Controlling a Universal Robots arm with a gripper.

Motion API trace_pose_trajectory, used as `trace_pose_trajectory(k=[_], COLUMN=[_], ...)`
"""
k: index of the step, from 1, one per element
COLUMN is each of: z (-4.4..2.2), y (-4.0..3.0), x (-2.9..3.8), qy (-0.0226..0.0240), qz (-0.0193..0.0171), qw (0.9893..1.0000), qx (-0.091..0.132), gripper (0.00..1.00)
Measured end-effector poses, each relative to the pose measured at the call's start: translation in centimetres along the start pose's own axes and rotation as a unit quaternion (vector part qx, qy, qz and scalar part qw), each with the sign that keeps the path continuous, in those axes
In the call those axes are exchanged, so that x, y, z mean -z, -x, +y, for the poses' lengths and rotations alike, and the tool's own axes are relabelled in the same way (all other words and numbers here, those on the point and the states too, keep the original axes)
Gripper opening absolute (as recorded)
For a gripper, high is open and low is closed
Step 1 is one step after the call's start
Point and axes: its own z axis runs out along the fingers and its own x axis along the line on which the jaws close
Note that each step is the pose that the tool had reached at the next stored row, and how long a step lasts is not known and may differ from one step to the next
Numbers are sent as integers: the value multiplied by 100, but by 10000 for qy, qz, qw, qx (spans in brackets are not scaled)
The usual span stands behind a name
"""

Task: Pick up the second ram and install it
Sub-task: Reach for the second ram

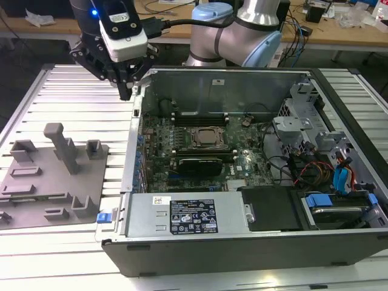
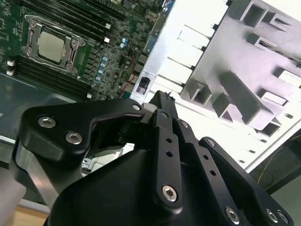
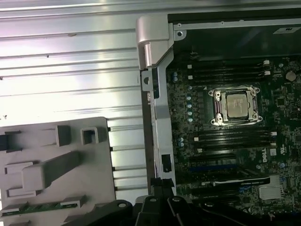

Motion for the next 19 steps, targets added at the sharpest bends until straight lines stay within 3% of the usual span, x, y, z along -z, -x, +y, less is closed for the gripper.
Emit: trace_pose_trajectory(k=[19], z=[-26], y=[-352], x=[6], qy=[0], qz=[0], qw=[10000], qx=[0], gripper=[11])
